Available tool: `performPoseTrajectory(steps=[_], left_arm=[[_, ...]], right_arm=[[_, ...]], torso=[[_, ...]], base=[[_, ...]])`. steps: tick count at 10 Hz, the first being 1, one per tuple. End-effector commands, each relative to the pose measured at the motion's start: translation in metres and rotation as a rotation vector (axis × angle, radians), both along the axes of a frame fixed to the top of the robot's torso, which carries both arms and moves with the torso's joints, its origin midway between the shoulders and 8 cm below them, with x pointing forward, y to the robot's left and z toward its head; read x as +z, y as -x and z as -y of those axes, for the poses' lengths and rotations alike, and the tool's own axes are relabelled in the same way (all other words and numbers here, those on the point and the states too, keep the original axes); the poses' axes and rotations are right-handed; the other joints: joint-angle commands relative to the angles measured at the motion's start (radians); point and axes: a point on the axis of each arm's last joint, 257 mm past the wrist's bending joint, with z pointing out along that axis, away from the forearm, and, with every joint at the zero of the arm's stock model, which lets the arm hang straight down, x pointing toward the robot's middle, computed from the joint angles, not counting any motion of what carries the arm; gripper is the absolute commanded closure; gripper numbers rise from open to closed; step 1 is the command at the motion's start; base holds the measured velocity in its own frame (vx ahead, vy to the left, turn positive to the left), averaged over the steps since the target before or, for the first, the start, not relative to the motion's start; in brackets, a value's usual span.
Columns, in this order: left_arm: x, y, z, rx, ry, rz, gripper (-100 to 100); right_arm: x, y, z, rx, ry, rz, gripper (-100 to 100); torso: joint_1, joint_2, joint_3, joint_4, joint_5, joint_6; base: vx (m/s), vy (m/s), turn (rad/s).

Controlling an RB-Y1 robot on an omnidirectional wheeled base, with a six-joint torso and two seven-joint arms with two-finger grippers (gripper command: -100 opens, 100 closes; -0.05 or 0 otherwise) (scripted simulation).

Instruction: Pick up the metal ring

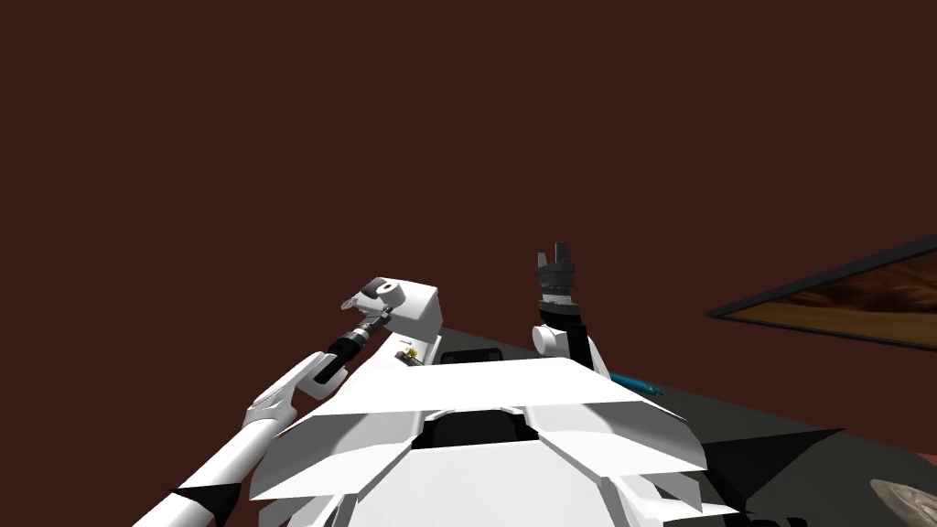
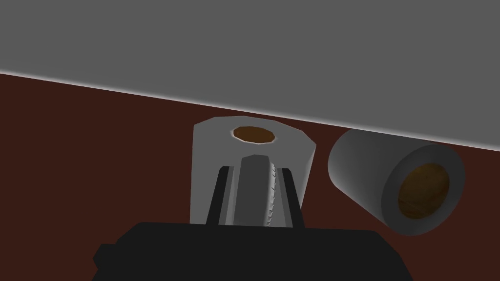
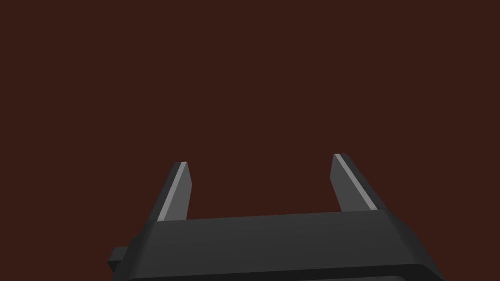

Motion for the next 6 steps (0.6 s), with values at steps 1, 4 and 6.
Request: performPoseTrajectory(steps=[1,4,6], left_arm=[[-0.003,0.0,0.016,-0.001,0.006,-0.009,100],[0.002,-0.001,0.038,-0.011,0.016,-0.004,100],[0.012,-0.006,0.045,-0.022,0.019,0.015,100]], right_arm=[[0.0,0.0,0.0,0.0,0.0,0.0,0],[0.0,0.0,0.0,0.0,0.0,0.0,0],[0.0,0.0,0.0,0.0,0.0,0.0,0]], torso=[[0.0,0.0,0.0,0.0,0.0,0.0],[0.001,0.001,0.001,0.001,0.0,0.0],[0.003,0.001,0.001,0.001,0.001,0.0]], base=[[0.0,0.064,0.069],[-0.002,0.046,0.043],[-0.005,0.044,0.024]])
